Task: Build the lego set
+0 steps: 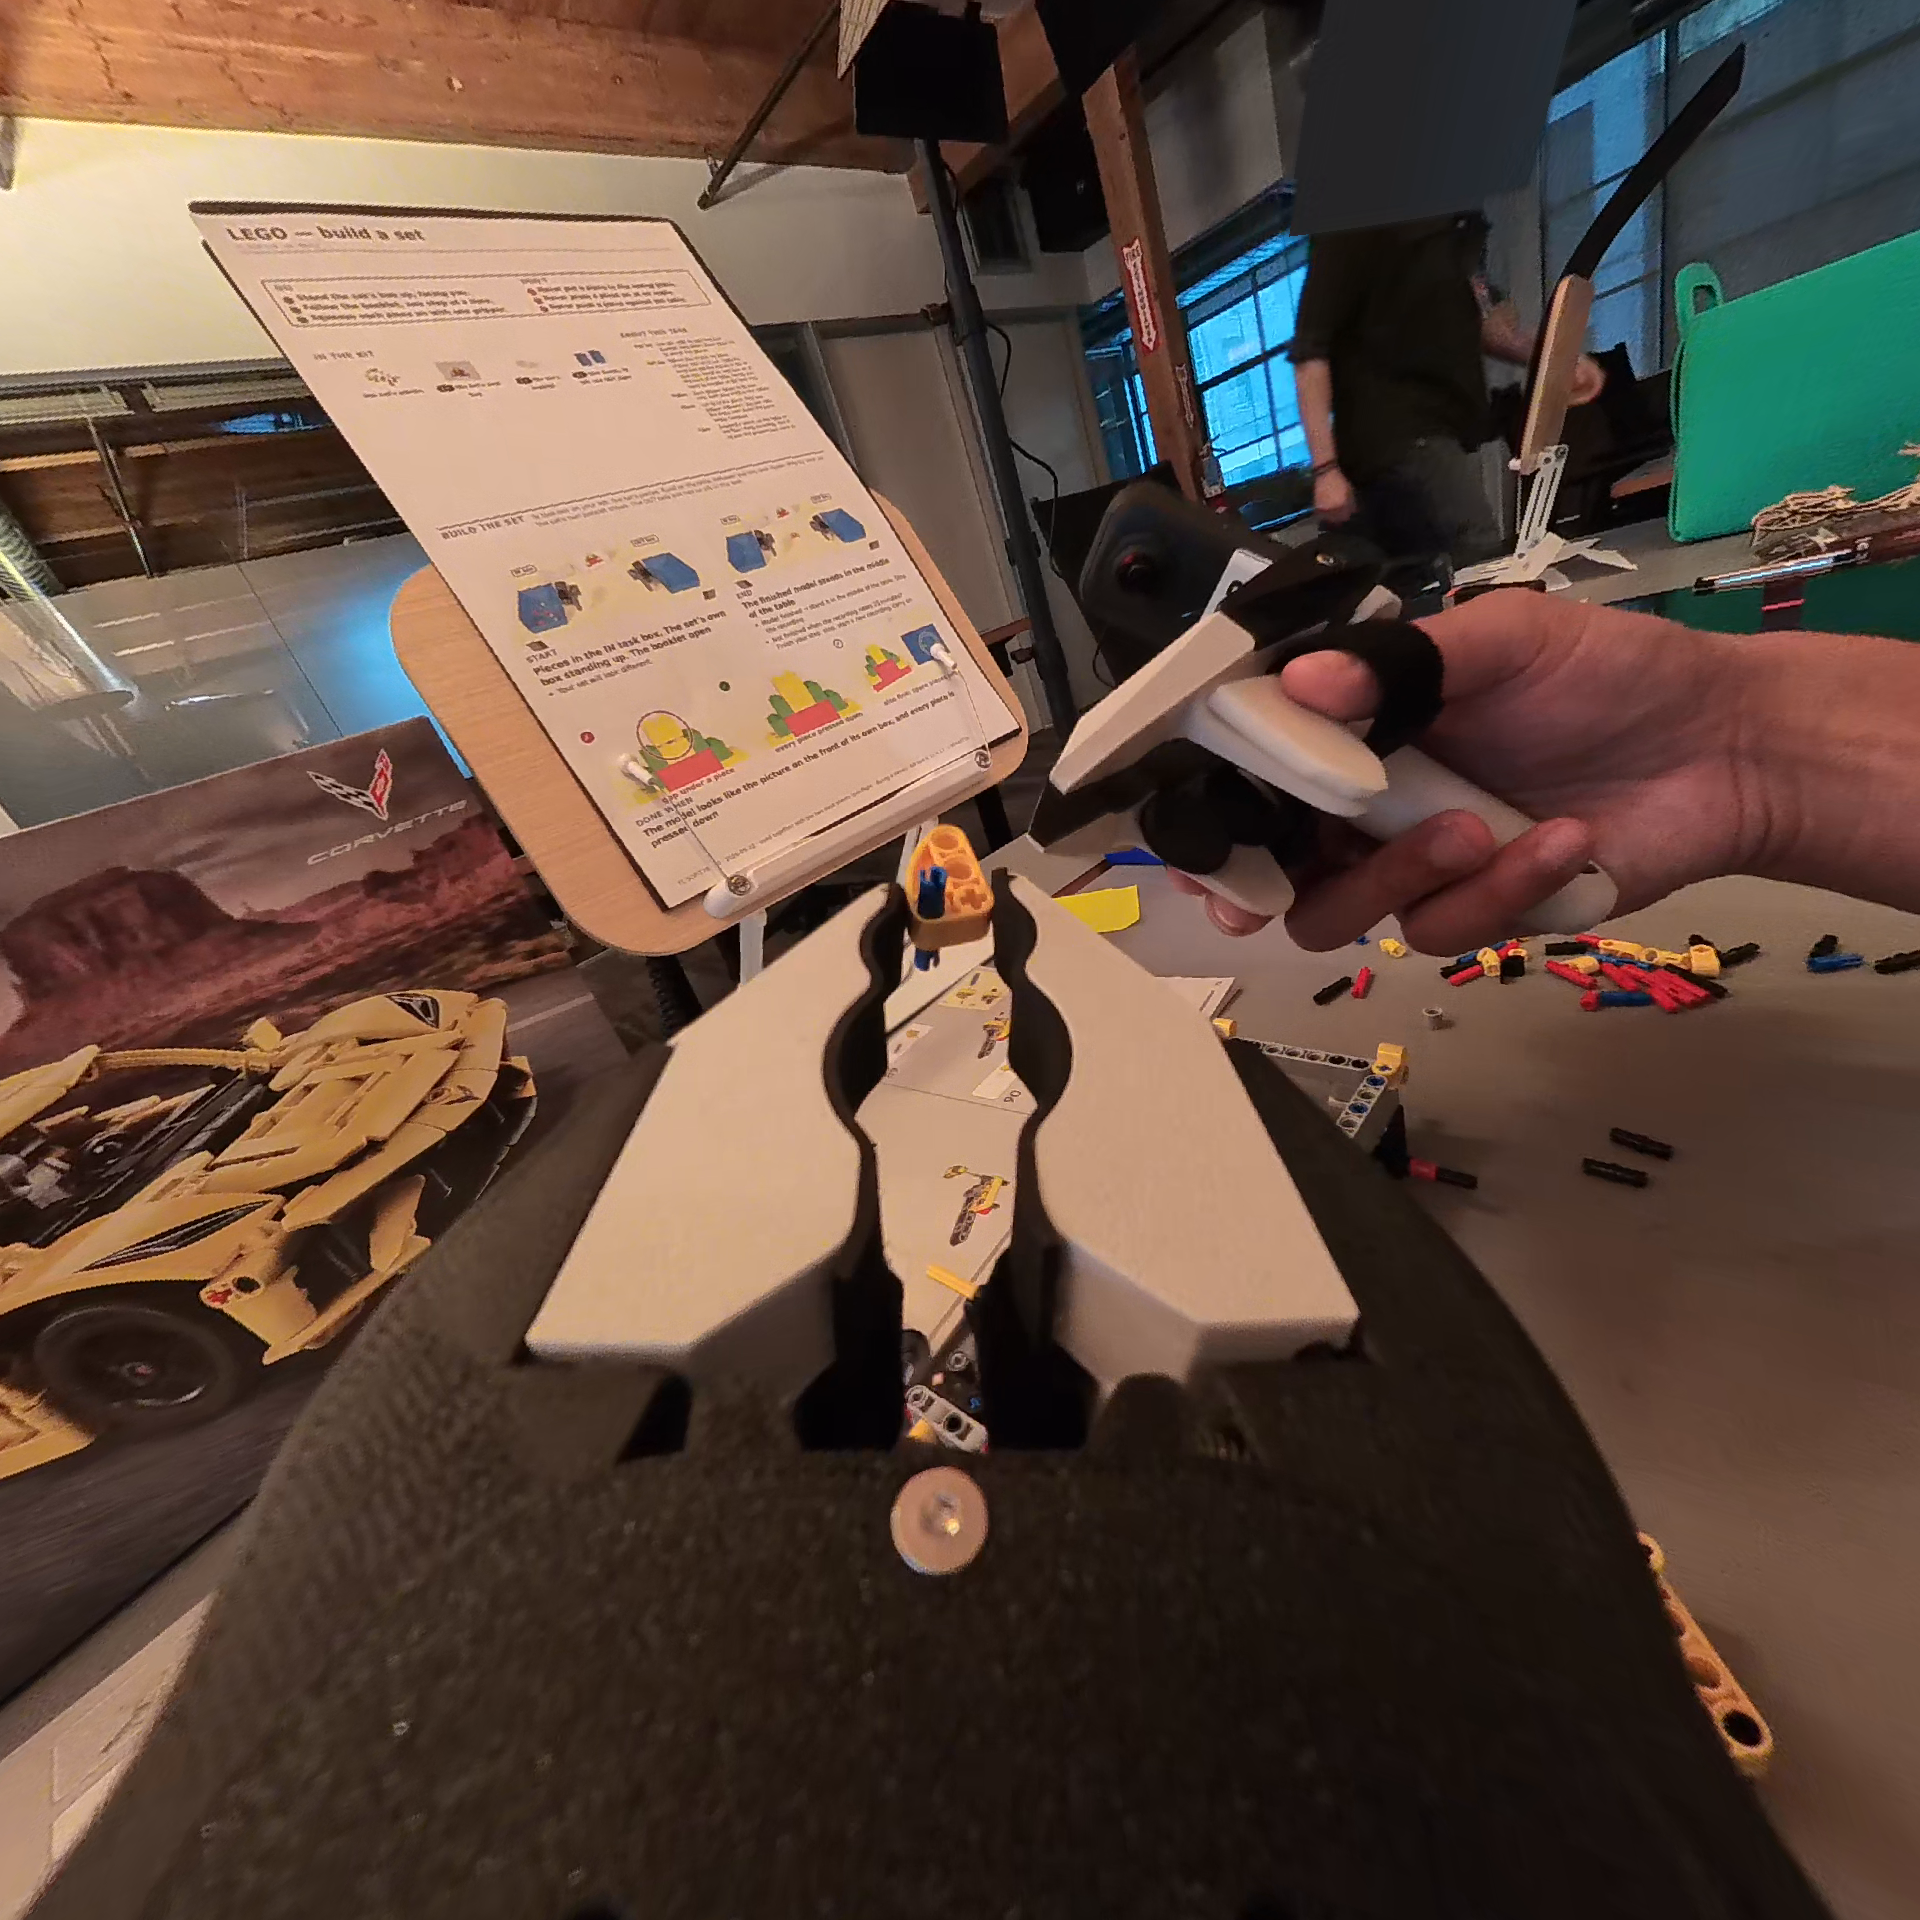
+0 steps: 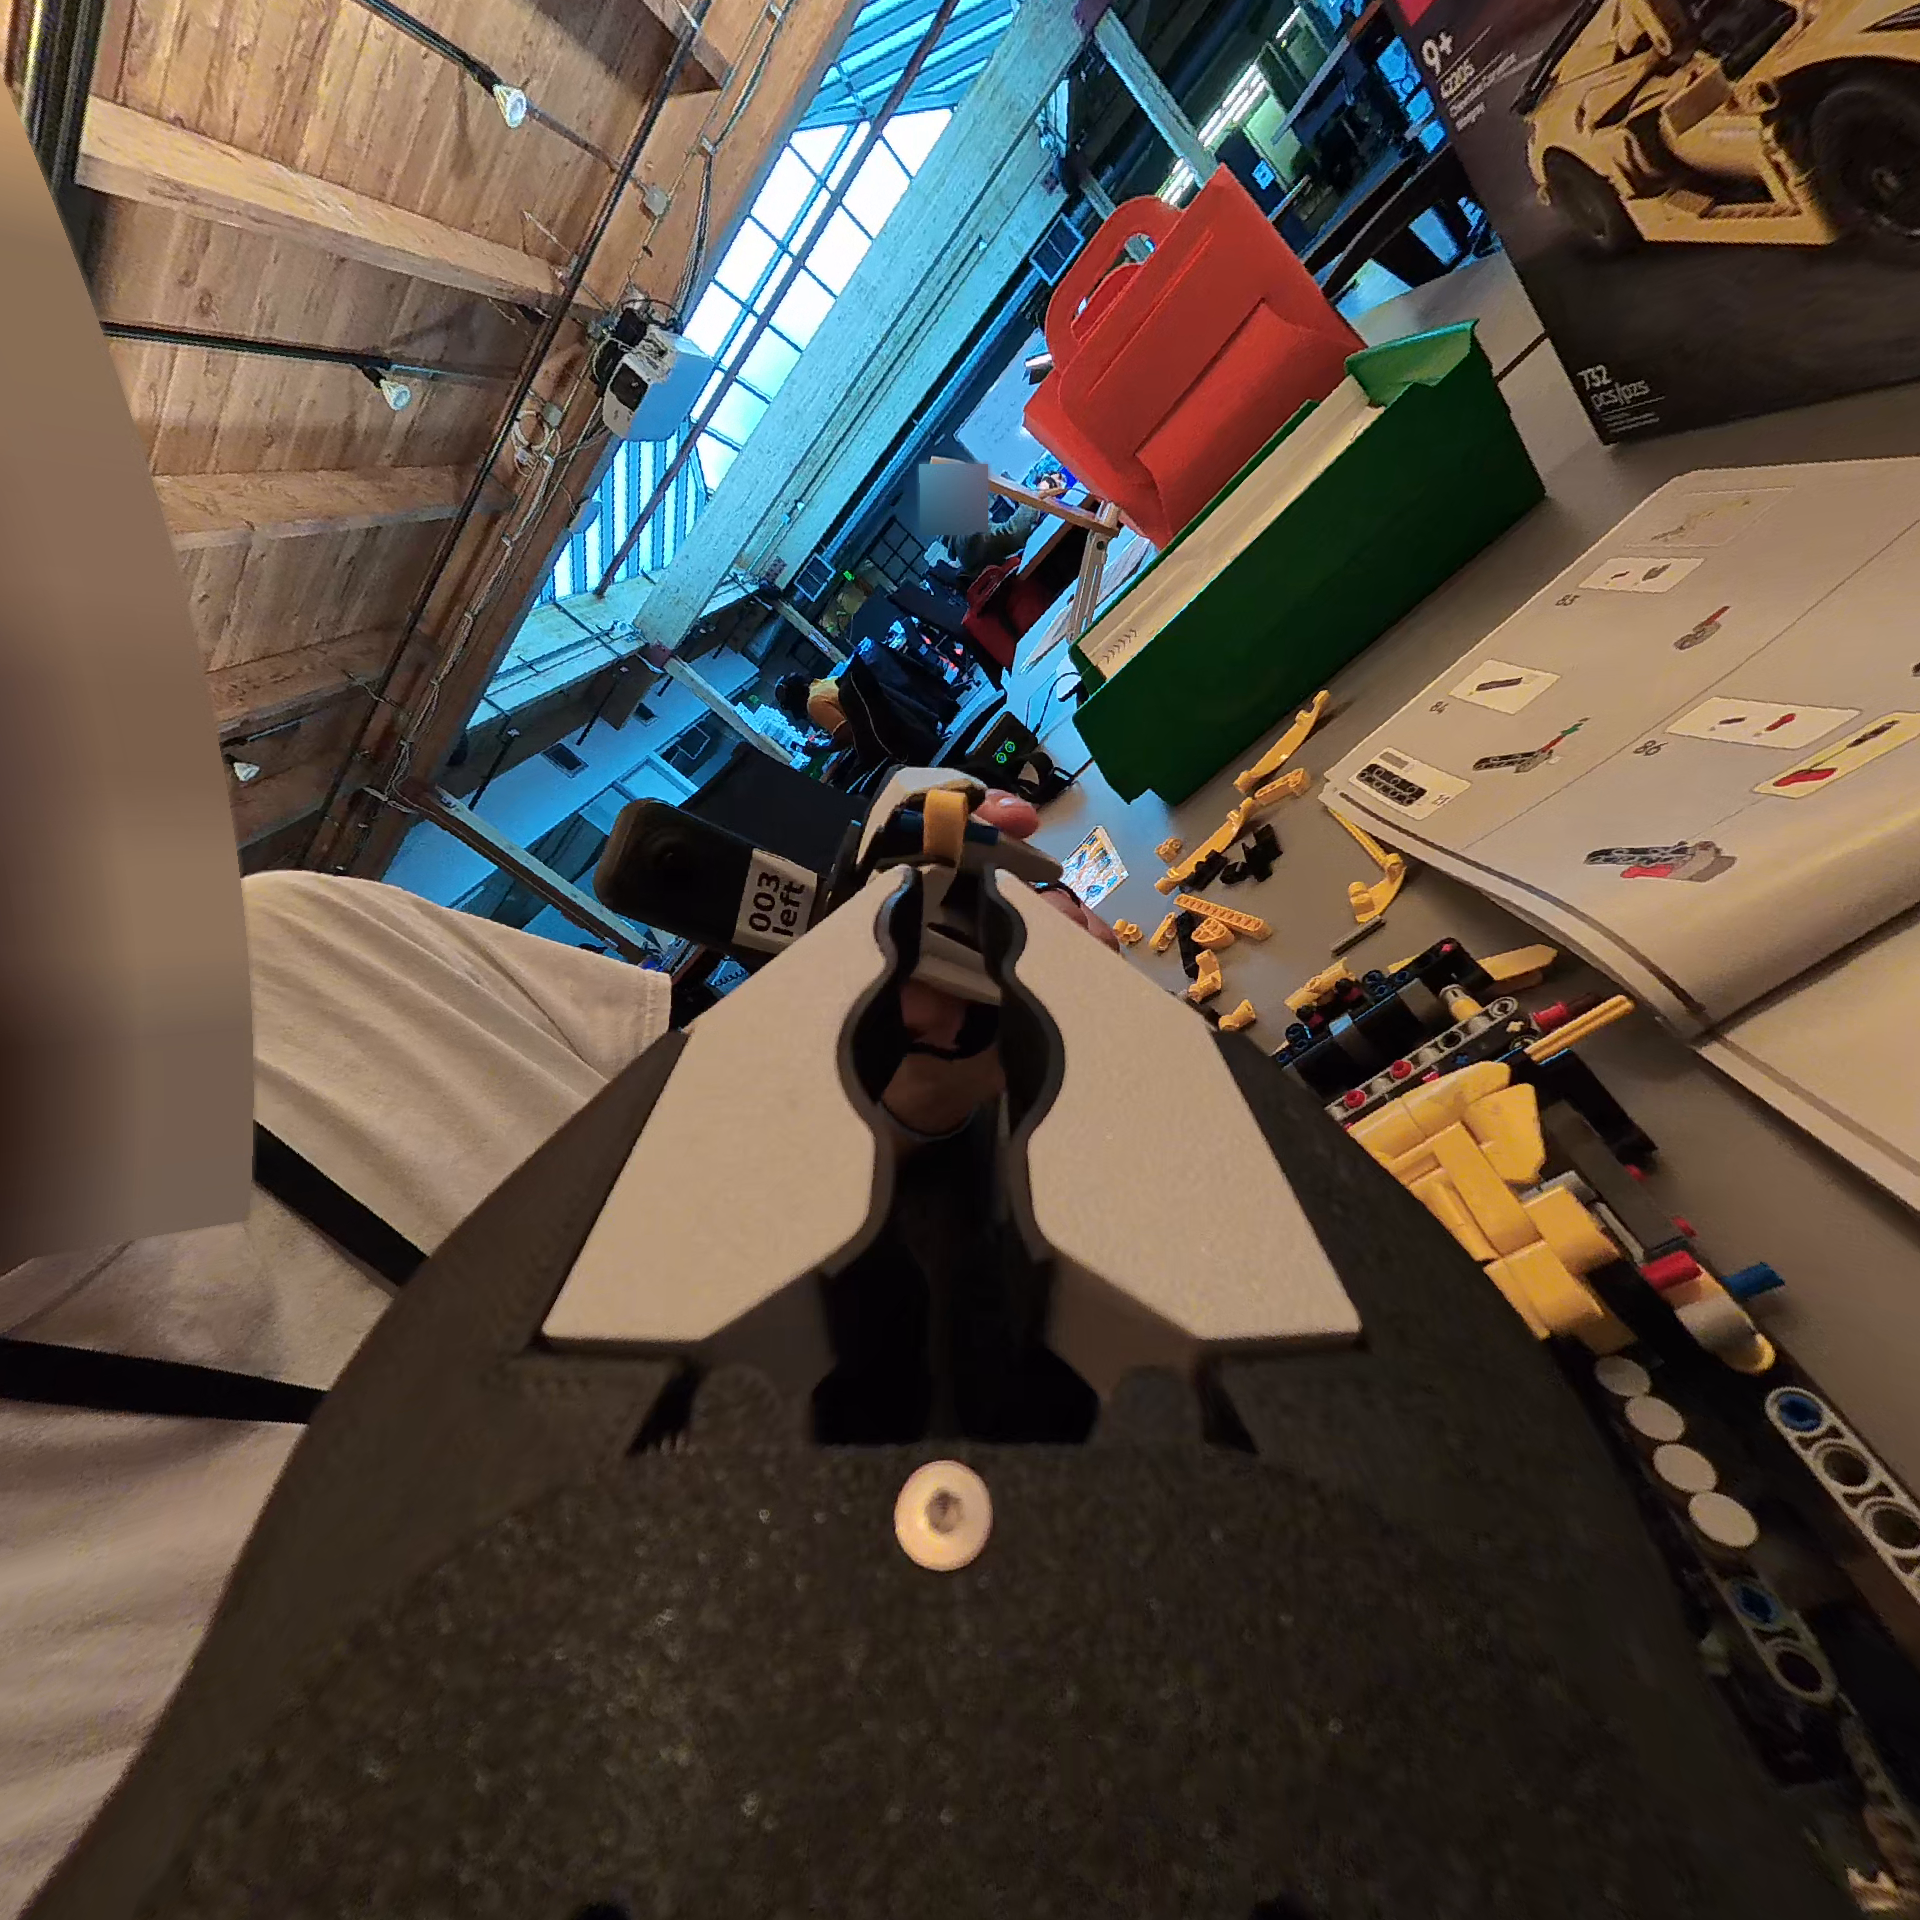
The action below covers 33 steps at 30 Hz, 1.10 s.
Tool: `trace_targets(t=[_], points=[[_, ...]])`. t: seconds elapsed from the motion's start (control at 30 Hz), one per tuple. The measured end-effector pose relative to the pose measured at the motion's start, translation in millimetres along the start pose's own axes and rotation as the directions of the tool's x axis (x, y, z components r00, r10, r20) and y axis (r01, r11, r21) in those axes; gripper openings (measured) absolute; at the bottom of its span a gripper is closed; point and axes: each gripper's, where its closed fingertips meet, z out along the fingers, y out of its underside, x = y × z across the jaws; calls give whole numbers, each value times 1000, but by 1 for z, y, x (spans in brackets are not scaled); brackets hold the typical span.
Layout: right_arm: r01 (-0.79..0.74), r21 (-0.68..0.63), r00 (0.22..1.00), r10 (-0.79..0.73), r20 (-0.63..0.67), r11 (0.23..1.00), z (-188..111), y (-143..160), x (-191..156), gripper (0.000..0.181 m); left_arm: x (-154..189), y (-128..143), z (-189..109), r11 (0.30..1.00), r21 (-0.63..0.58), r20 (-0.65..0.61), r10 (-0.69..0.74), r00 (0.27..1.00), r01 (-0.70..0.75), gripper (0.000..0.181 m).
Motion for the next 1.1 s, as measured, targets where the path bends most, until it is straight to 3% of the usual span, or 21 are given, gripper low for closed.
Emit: trace_targets(t=[0.23,0.3,0.4,0.5,0.6,0.67,0.7,0.8,0.93,1.1], points=[[22,-12,999,-22,-33,1000,-5,-2,1,10,3,2,0,1000,-10,-21,-8,1000,8,16],[121,-12,980,-121,-156,993,-28,-14,2,9,4,5,1,1000,-24,-33,-21,999,20,16],[324,-77,809,-318,-494,943,-87,-21,5,4,4,10,2,999,-46,-45,-30,999,28,16],[254,-239,651,-349,-675,937,-131,33,16,15,4,14,3,997,-60,-51,-42,998,39,16],[76,-418,551,-387,-739,905,-153,120,38,25,4,18,5,996,-77,-55,-43,998,39,17],[7,-494,437,-447,-781,869,-167,156,53,26,5,20,5,995,-87,-60,-44,997,38,17],[-6,-491,396,-449,-801,871,-169,164,57,28,5,21,6,995,-93,-59,-43,997,38,17],[13,-400,389,-373,-842,916,-155,170,59,28,6,23,6,994,-101,-58,-43,997,37,17],[9,-413,260,-401,-878,911,-168,172,66,26,4,25,6,994,-108,-52,-36,998,30,17],[22,-440,264,-430,-864,898,-163,173,69,19,0,28,6,992,-115,-37,-50,998,45,17]])
